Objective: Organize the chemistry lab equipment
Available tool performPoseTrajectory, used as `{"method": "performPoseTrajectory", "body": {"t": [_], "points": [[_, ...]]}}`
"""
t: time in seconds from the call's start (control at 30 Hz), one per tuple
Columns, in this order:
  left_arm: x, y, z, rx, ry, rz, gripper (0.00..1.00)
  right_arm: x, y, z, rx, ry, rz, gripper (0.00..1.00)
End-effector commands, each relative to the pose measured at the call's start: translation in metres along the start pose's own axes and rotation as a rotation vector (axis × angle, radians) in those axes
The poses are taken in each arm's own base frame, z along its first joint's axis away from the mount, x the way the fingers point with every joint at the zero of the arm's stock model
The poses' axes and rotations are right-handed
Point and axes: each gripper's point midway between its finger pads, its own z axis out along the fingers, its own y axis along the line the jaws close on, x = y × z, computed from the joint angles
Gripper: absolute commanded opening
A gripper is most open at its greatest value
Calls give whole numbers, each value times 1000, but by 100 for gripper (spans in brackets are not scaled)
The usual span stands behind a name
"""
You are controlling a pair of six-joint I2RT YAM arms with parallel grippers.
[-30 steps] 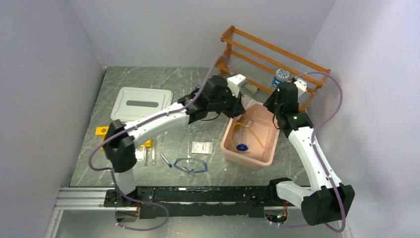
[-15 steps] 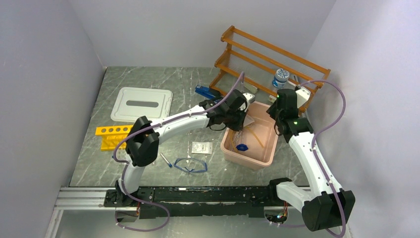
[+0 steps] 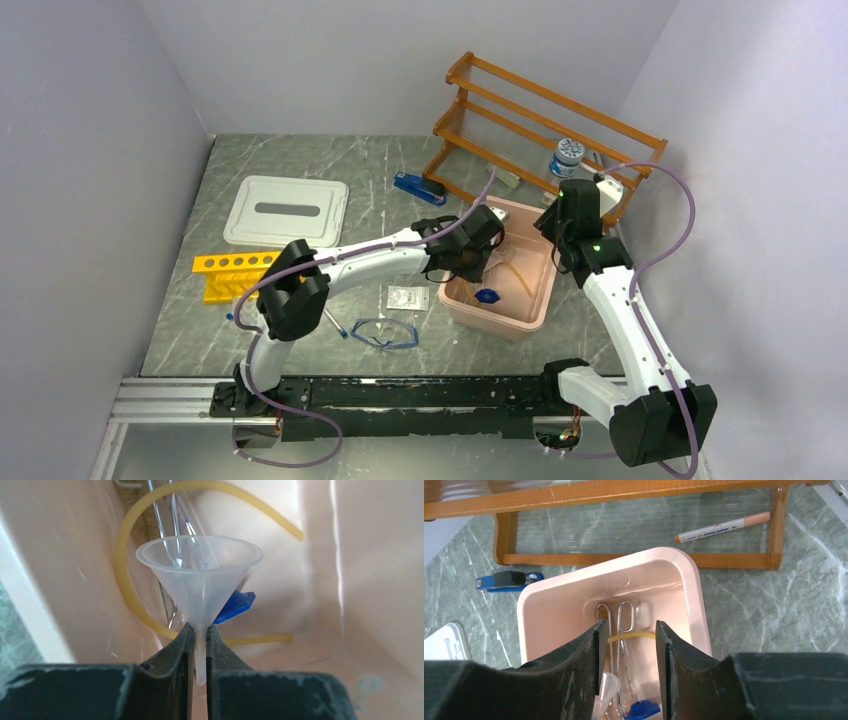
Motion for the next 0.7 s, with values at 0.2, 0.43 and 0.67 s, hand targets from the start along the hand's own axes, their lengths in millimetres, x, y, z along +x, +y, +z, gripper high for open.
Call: {"method": "performPoseTrajectory", "body": {"t": [0.2, 0.43, 0.67], "points": [[22, 2, -7, -44, 31, 2, 28, 0, 4, -12, -46, 7, 33, 44], [-8, -21, -27, 26, -57, 40, 36, 4, 2, -17, -62, 12, 41, 44], [-31, -39, -54, 109, -119, 47, 37, 15, 0, -17, -64, 54, 15, 44]]}}
